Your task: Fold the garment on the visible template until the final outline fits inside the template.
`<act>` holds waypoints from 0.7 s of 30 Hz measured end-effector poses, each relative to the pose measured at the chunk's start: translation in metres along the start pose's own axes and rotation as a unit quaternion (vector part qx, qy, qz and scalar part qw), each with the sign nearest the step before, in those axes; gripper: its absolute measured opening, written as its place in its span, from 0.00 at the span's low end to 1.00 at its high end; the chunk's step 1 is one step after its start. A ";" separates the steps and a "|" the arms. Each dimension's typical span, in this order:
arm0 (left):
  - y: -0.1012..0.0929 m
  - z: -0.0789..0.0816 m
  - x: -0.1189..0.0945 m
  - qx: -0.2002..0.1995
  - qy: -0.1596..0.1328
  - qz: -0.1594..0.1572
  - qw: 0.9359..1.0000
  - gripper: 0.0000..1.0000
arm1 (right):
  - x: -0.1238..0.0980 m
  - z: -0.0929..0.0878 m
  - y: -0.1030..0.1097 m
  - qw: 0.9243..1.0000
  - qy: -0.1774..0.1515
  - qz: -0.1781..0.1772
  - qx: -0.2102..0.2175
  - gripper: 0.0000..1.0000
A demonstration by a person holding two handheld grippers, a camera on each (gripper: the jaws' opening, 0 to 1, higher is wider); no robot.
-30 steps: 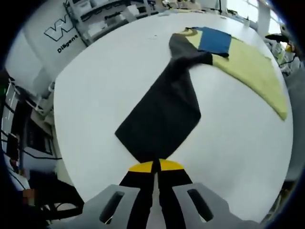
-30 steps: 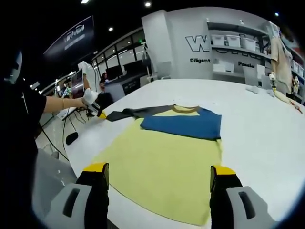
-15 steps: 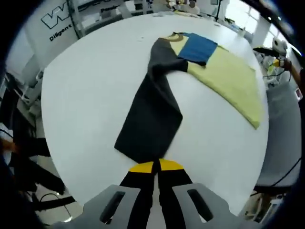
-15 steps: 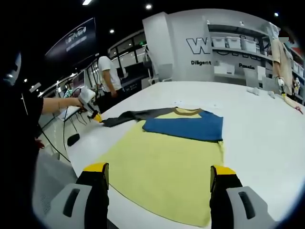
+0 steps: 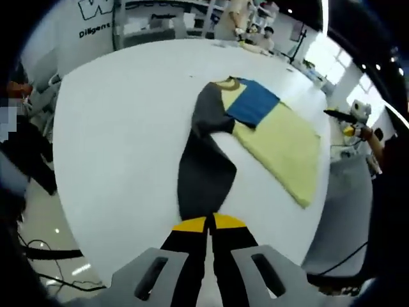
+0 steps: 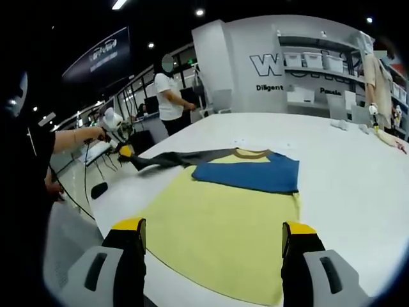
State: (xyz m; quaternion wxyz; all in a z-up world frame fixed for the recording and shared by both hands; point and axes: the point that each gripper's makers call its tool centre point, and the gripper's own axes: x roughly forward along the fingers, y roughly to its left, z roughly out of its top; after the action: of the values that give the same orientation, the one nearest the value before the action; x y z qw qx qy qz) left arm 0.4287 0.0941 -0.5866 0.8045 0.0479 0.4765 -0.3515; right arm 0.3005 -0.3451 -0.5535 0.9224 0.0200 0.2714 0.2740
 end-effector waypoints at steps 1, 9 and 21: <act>0.002 0.002 0.000 -0.012 -0.007 -0.002 1.000 0.00 | 0.000 0.000 0.000 1.000 0.000 0.000 0.000 0.86; 0.011 0.007 0.002 -0.030 -0.024 0.004 0.999 0.00 | -0.002 0.001 -0.006 1.000 -0.002 -0.010 0.002 0.85; 0.032 0.032 0.009 -0.064 -0.063 0.013 0.996 0.00 | 0.003 0.005 -0.004 1.000 -0.002 -0.007 -0.006 0.86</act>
State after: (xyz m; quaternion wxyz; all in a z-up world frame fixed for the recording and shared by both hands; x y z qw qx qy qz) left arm 0.4751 0.1002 -0.5849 0.8391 -0.0197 0.4453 -0.3117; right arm 0.3072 -0.3459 -0.5517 0.9249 0.0131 0.2685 0.2690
